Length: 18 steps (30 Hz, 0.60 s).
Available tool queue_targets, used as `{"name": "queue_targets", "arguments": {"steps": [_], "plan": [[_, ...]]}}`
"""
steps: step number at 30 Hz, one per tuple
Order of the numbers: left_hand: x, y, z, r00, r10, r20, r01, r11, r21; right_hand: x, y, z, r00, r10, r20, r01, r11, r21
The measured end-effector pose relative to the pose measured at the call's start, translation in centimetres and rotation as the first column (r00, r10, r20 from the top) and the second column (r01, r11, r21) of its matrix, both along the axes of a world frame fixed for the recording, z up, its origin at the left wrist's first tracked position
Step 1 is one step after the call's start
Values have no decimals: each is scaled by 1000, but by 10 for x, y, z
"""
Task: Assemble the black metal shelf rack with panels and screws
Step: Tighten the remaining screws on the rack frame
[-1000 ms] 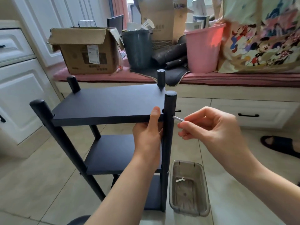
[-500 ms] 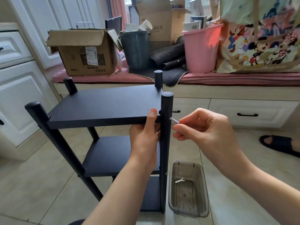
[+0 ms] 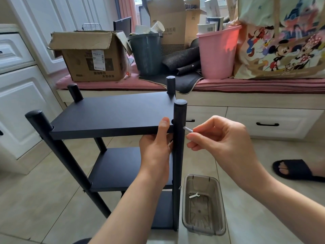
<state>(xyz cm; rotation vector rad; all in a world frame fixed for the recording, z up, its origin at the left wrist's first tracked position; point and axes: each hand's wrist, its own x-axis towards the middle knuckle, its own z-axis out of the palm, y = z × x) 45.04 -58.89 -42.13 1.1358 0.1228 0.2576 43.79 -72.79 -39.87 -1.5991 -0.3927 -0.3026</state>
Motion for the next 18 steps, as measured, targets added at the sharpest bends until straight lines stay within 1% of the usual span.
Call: {"name": "queue_targets", "arguments": {"steps": [7, 18], "plan": [[-1, -1, 0, 999, -8, 36, 8, 1000, 10, 4, 3, -1, 1000, 7, 9, -7, 1000, -16], [1, -2, -3, 999, -5, 39, 5, 1000, -3, 10, 7, -1, 999, 5, 47, -3, 999, -49]]}}
